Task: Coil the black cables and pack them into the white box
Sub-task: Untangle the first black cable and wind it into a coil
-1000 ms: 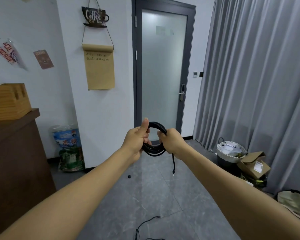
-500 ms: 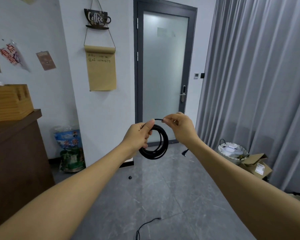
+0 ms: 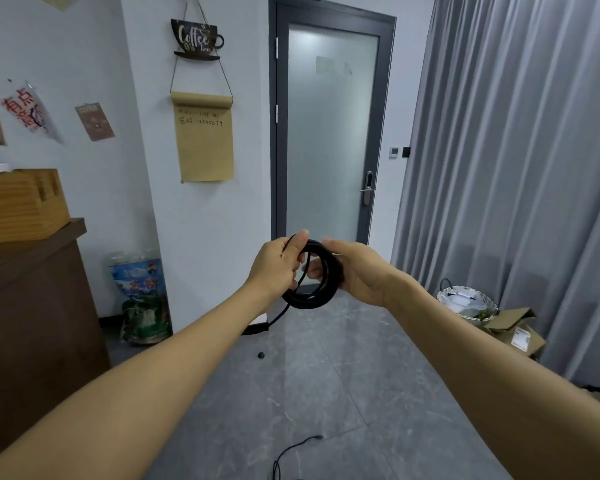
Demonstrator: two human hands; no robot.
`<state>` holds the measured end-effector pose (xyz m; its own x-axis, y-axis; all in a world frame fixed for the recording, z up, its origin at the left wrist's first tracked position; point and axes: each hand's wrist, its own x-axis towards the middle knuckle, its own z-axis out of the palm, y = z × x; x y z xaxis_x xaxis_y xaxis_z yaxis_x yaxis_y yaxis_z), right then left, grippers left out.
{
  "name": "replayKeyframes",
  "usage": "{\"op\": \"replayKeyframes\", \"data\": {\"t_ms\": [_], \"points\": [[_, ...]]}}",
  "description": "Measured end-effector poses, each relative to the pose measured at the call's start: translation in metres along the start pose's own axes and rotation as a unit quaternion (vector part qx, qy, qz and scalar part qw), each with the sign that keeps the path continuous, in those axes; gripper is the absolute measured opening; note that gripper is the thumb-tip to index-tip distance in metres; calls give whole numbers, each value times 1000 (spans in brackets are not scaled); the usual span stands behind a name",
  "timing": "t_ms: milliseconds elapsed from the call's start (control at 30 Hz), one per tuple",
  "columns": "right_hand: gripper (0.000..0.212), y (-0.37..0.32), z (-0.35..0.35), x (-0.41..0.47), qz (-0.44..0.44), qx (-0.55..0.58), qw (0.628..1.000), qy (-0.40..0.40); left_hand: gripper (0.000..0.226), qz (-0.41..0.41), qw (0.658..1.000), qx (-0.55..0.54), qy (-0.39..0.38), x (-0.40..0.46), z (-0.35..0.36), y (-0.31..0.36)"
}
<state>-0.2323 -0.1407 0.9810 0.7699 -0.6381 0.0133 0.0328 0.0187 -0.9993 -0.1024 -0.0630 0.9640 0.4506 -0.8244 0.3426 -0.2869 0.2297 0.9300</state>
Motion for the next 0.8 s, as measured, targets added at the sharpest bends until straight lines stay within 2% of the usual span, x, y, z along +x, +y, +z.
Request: {"op": "replayKeyframes", "data": {"t_ms": [200,333,433,500,567,667,700,800], "points": [[2,3,5,1,6,-51,998,-31,44,41,994,100,30,0,1,-3],[24,4,7,0,8,-61,998,-27,46,52,991,123,28,0,3,-3],[23,3,6,-2,5,-122,992,-31,46,60,986,153,35,2,2,-4],[16,1,8,-2,-15,-264,964,-10,45,66,981,179,42,3,0,-5],[18,-1,10,-1,-41,-393,918,23,44,68,976,200,48,3,-1,-6],[19,-5,12,-1,-65,-487,870,49,44,68,977,193,53,2,2,-7],[18,-5,12,0,-65,-493,866,52,44,67,978,190,54,2,3,-7],[16,-5,9,1,-36,-421,905,50,45,62,980,180,55,2,1,-7]]}}
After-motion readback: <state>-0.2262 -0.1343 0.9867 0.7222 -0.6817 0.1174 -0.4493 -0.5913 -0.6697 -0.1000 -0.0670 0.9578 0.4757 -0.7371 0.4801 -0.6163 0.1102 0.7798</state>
